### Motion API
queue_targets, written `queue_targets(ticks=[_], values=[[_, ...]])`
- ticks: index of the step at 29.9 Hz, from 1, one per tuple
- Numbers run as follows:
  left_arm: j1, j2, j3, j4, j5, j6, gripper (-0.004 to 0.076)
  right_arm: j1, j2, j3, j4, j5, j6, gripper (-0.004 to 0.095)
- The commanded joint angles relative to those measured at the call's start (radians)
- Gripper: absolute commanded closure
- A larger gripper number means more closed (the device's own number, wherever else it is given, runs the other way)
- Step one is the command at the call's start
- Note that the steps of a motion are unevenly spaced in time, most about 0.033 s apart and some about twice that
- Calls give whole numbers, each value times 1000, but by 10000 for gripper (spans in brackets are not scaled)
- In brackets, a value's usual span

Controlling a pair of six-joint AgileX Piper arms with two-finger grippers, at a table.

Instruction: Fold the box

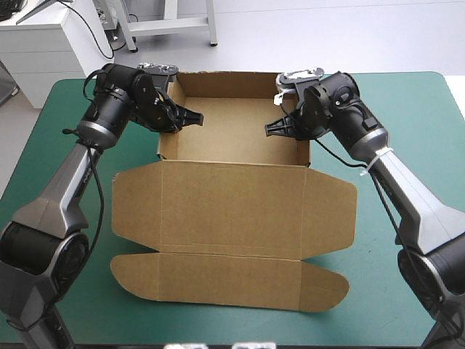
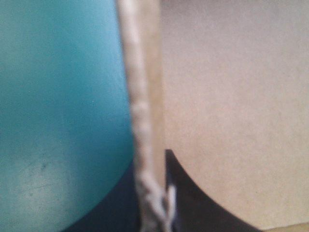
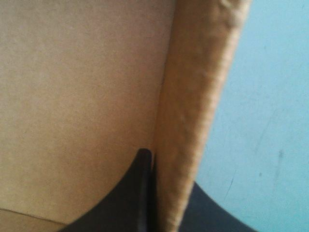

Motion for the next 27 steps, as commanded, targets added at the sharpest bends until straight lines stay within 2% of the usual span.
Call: queue_targets(ticks=[1, 11, 18, 27], values=[[-8, -26, -45, 4, 36, -3, 731, 6, -51, 51, 40, -6, -48, 928], [-40, 72, -25, -32, 36, -14, 731, -30, 12, 70, 54, -47, -39, 927], [-67, 130, -16, -33, 36, -5, 731, -116, 71, 69, 190, -75, -72, 929], [-67, 164, -10, -42, 36, -3, 731, -116, 117, 61, 182, -72, -92, 929]])
